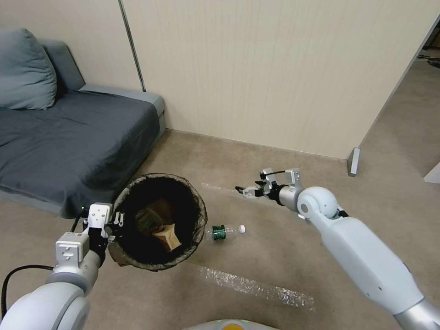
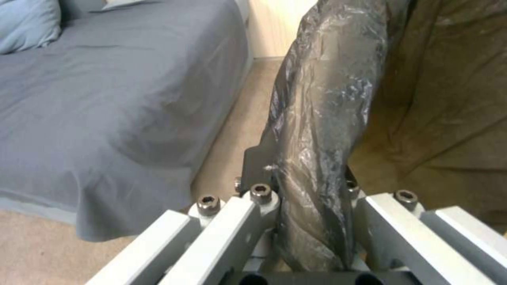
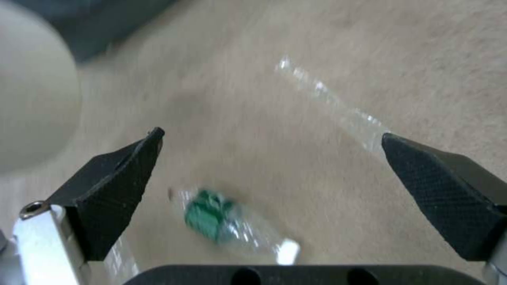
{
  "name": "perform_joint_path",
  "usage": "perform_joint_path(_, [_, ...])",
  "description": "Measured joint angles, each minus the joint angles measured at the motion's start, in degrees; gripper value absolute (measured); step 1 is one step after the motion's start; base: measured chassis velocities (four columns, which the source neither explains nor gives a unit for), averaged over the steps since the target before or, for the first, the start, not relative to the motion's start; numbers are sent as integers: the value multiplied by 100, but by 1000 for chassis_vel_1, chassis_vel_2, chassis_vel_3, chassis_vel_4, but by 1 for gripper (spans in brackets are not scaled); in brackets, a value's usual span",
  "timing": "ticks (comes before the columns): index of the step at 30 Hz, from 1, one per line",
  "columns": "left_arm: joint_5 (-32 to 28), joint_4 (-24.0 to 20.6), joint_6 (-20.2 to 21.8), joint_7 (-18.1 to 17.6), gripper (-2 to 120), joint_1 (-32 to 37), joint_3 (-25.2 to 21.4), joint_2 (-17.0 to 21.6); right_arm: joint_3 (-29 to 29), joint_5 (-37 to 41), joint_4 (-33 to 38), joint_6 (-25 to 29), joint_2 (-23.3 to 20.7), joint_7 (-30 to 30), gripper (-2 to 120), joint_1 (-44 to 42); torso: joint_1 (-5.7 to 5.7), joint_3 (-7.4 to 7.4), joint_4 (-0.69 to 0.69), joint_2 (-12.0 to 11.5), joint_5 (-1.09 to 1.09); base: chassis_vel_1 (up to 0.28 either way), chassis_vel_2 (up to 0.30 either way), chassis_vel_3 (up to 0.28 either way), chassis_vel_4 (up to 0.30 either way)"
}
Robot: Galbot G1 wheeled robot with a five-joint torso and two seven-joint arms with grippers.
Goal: Pick up the trash bin, then pick up the garbage from the floor and place it into the trash bin.
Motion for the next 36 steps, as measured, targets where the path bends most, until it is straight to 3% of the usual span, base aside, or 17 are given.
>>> perform_joint_path(7, [-16,-16,5,0,4,11,-13,26,-396,-627,-721,224,227,-740,100,394,0,0,3,0,1,0,0,0,0])
perform_joint_path(9, [-23,-18,11,-2,4,-1,-14,45,-553,-1095,-1088,494,326,-1257,100,558,0,0,3,0,-1,0,0,0,0])
perform_joint_path(14, [-24,-19,16,-4,4,-21,-17,47,-877,-1935,-1689,1112,435,-1915,100,813,0,0,1,0,0,0,0,0,0])
perform_joint_path(22, [-11,-17,26,20,4,-42,6,49,-1469,-2589,-2282,1887,538,-2838,100,1162,0,0,1,0,0,0,0,0,0])
perform_joint_path(36, [47,-63,45,79,4,-5,9,20,-2218,-2990,-3009,2396,1017,-3262,100,1588,0,0,2,0,0,0,0,0,0])
